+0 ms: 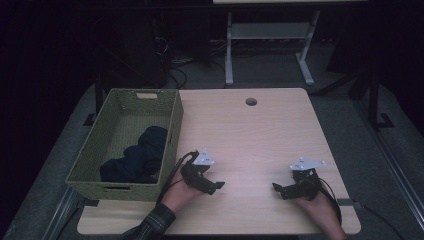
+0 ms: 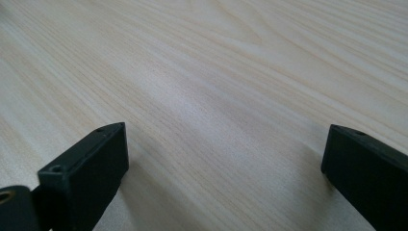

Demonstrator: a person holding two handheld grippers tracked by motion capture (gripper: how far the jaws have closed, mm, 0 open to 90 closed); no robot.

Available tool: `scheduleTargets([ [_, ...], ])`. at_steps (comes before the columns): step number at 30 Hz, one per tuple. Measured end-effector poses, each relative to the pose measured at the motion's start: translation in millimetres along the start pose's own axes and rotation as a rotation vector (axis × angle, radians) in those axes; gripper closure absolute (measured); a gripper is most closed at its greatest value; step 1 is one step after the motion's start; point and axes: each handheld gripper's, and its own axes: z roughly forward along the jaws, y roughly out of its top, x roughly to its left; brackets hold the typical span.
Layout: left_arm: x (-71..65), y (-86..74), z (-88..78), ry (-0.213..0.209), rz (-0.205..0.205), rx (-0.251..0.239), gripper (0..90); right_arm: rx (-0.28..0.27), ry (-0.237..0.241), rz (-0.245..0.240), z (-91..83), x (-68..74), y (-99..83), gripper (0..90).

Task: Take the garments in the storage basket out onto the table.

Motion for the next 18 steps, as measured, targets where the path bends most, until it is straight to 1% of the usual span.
scheduleTargets([
  [4,0.0,1.7,-2.1,0.000,-0.002,-0.002,13.6,0.000,0.000,0.000,0.0,0.0,0.0,1.9],
  [18,-1.5,7.4,-7.7,-0.003,0.011,0.003,13.6,0.000,0.000,0.001,0.0,0.1,0.0,2.0],
])
